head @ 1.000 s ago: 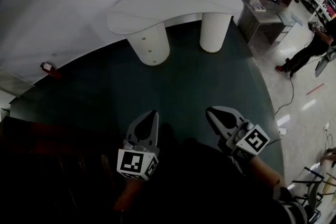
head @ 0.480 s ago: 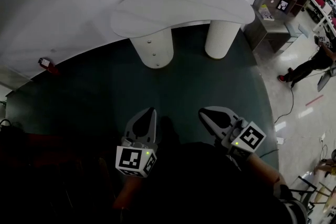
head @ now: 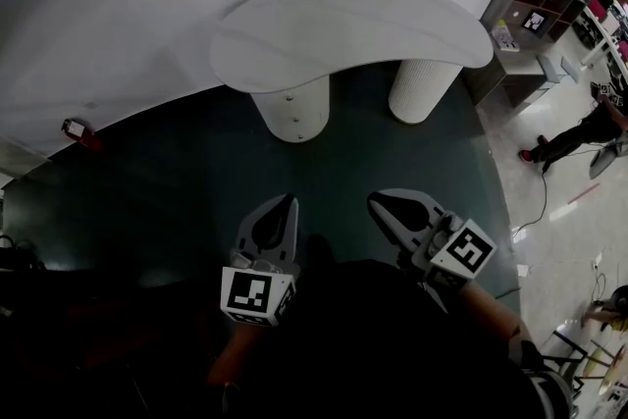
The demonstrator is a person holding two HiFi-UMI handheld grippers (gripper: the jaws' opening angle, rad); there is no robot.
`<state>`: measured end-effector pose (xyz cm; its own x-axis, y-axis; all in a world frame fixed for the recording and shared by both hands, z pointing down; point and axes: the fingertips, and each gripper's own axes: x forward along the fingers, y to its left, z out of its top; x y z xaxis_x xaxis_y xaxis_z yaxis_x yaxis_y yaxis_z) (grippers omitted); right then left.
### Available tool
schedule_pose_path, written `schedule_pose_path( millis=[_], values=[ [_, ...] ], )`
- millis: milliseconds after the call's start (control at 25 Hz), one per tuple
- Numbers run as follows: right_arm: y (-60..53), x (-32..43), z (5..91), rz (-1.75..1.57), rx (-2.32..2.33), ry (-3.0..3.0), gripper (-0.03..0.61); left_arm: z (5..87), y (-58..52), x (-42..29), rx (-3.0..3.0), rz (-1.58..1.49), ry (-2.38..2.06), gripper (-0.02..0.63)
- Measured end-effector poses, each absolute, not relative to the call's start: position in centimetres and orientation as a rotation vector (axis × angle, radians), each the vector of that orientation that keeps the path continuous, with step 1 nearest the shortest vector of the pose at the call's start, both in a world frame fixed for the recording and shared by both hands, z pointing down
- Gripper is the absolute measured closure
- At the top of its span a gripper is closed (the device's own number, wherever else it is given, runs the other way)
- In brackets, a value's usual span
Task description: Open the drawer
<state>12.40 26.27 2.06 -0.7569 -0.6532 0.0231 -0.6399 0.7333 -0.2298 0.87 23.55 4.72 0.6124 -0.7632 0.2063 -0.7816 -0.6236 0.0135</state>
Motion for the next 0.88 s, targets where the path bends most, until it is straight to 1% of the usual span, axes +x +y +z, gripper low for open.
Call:
schedule_pose_path(
  millis=[400,600,880],
  values=[
    [19.7,7.0,2.9,-0.387,-1.001,2.941,0.561,4.7,16.8,-3.0,2.710,0.241,-1.317,0.603],
    [17.3,6.7,4.3,-0.427,-0.959,2.993,0.561,6.4,14.8,-3.1,2.676,0.250,-1.326,0.603],
    [12.8,8.1,5.0,-0.434,-0.805,3.070,0.561,7.6,10.9,-0.8,2.593,0.265,-1.410,0.601]
  ],
)
